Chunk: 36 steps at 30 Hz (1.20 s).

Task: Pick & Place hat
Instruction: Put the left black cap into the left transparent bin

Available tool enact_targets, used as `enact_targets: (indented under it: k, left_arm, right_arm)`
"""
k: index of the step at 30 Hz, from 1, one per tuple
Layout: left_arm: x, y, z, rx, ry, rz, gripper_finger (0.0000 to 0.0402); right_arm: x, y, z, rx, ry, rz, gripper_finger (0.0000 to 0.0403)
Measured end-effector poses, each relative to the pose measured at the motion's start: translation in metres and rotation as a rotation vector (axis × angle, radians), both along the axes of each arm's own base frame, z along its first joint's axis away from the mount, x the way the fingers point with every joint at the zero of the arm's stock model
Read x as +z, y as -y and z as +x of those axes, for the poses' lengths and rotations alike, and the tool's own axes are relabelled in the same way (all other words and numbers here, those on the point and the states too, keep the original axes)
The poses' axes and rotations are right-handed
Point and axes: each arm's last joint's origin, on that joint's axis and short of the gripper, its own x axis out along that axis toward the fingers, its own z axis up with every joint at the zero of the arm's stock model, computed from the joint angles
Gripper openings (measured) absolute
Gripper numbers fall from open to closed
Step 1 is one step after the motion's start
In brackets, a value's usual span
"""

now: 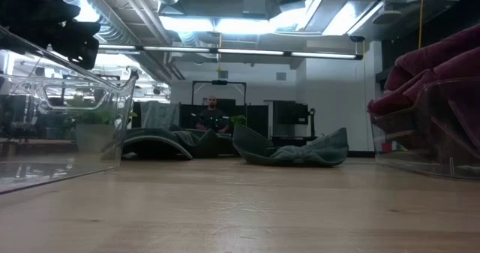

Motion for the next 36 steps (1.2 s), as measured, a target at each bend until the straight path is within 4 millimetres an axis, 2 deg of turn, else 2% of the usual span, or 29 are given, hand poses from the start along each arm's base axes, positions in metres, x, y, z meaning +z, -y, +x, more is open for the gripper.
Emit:
enact_targets:
  k: [7, 17, 25, 36]
  left_arm:
    - [0.000, 0.000, 0.000, 0.000, 0.000, 0.000, 0.0143]
    - [0.000, 0.000, 0.000, 0.000, 0.000, 0.000, 0.0143]
    - [0.000, 0.000, 0.000, 0.000, 0.000, 0.000, 0.0143]
    - [0.000, 0.000, 0.000, 0.000, 0.000, 0.000, 0.0143]
  right_arm:
    - [-0.012, 0.001, 0.004, -0.144, -0.052, -0.112, 0.0003]
    - [-0.016, -0.001, 0.002, -0.112, -0.062, -0.161, 0.0003]
    - [-0.017, -0.004, -0.003, 0.022, -0.187, -0.100, 0.0003]
    - [-0.017, -0.004, -0.003, 0.013, -0.152, -0.120, 0.0003]
